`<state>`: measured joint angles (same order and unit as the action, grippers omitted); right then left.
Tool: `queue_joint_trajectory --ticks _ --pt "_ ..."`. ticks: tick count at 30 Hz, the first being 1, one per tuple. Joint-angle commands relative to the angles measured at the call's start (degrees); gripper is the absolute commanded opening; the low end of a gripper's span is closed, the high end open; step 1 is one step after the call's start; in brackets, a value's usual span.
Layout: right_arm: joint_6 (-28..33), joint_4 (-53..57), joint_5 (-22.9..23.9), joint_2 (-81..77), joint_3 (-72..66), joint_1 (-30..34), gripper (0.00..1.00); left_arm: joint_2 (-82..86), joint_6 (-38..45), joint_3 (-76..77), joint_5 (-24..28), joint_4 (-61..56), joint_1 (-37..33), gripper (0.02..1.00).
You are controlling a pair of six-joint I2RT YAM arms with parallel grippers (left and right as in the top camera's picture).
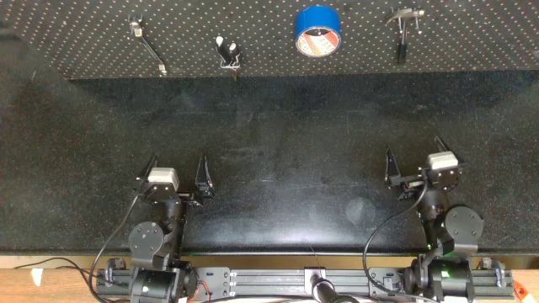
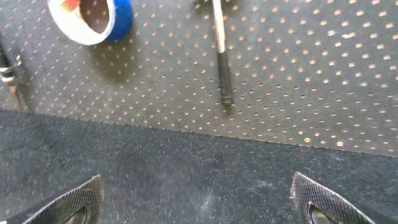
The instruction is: Place Tools Onto Pegboard
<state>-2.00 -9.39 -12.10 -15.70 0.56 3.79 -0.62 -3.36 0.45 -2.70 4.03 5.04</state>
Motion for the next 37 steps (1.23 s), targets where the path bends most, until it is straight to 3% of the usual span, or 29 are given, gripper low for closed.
queue_joint_trajectory --ticks 1,5,12,37 --pt "-6.16 7.63 7.06 8.87 -0.33 -2.08 0.976 0.44 -0.87 -0.13 -0.09 0.28 0.24 0.996" --pt "-6.10 13.20 7.04 15.06 -0.33 -4.72 0.974 0.42 -0.87 -0.13 -0.09 0.28 0.24 0.996" --pt "-5.44 13.42 9.14 15.65 -0.33 -11.28 0.976 0.42 -0.87 -0.13 -0.09 0.28 0.24 0.996" --pt "-5.46 13.40 9.11 15.65 -0.33 -11.43 0.974 0.44 -0.87 -0.13 -0.07 0.28 0.24 0.996"
